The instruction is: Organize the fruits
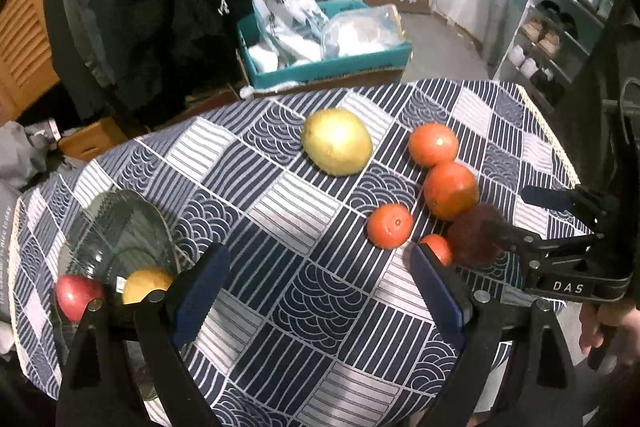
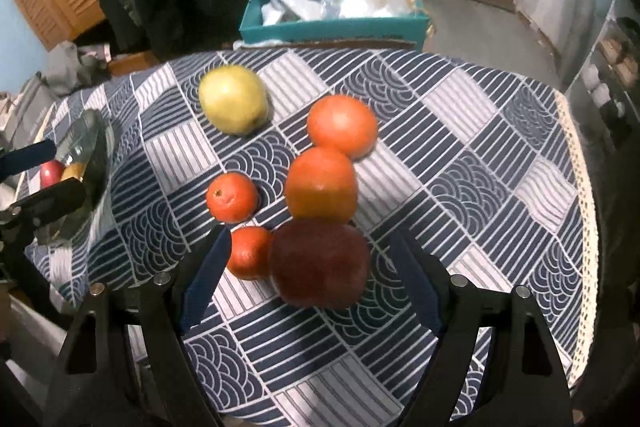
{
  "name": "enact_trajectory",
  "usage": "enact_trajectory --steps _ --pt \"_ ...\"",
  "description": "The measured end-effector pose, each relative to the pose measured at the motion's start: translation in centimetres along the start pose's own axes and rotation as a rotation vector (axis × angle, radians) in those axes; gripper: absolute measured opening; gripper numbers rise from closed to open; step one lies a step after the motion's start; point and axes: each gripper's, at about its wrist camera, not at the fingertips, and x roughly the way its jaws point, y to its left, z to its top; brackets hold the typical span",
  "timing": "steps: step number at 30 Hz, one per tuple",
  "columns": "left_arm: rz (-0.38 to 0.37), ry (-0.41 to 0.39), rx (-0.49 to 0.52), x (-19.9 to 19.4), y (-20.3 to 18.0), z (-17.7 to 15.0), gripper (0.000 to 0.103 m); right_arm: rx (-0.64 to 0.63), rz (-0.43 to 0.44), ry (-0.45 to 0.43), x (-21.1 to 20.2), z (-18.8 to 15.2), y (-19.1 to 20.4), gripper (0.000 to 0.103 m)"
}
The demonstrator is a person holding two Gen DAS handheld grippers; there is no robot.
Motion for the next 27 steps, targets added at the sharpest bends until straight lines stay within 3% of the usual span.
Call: enact_trajectory --steps 16,27 --pt "0.004 0.07 0.023 4.1 -0.1 -1.0 0.092 0.049 0.029 0.102 4.1 -1.2 -1.3 0.082" --pt "-0.022 0.091 0.031 5.6 -1.0 -0.8 0.092 0.068 0.057 0.13 5.4 -1.6 -2.0 0.075"
